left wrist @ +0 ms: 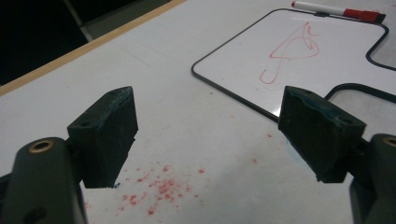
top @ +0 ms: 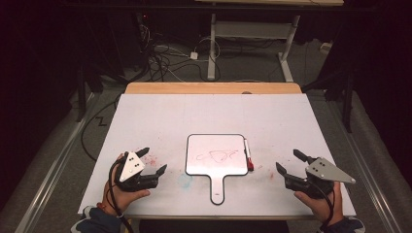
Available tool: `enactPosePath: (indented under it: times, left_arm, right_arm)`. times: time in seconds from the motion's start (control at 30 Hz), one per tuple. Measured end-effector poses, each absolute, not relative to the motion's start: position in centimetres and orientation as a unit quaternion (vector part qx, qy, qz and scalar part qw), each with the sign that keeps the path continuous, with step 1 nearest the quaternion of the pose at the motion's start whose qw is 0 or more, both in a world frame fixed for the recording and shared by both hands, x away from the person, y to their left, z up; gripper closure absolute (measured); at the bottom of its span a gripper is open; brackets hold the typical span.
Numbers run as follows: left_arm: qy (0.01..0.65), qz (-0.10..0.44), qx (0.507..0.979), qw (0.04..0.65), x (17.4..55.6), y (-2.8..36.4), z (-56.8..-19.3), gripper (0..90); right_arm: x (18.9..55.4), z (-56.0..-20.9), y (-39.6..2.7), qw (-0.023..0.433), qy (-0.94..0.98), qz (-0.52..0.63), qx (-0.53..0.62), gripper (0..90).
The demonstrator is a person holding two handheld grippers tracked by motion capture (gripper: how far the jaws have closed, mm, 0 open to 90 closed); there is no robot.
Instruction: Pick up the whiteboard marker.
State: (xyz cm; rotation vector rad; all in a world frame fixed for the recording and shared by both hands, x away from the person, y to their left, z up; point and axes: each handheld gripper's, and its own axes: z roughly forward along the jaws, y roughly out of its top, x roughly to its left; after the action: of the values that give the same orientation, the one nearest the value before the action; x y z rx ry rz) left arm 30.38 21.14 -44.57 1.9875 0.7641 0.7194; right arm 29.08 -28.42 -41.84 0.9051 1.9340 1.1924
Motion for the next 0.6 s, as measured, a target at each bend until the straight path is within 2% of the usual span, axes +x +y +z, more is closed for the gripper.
enactPosePath:
  times: [0.07, 0.2, 0.3, 0.33, 0.43, 0.6]
  left_arm:
    - [0.308, 0.284, 0.799, 0.431, 30.4, 20.9, -44.7, 18.6]
    - [0.31, 0.287, 0.809, 0.409, 30.4, 20.8, -44.9, 20.4]
    - [0.312, 0.285, 0.809, 0.409, 30.4, 20.9, -45.0, 20.3]
    - [0.309, 0.282, 0.814, 0.403, 30.4, 20.9, -45.1, 20.3]
    - [0.306, 0.279, 0.817, 0.401, 30.3, 20.7, -45.2, 20.1]
    - [0.305, 0.274, 0.822, 0.394, 30.3, 20.6, -45.4, 20.1]
  right_arm:
    - [29.2, -42.0, -28.4, 0.34, 0.743, 0.455, 0.354, 29.7]
    - [29.6, -42.3, -28.3, 0.331, 0.747, 0.443, 0.369, 37.4]
    - [29.7, -42.4, -28.4, 0.33, 0.744, 0.445, 0.373, 36.3]
    - [29.9, -42.6, -28.4, 0.322, 0.745, 0.445, 0.378, 31.9]
    - [30.1, -42.8, -28.2, 0.318, 0.745, 0.443, 0.384, 32.3]
    - [30.6, -42.6, -27.5, 0.315, 0.75, 0.438, 0.383, 27.8]
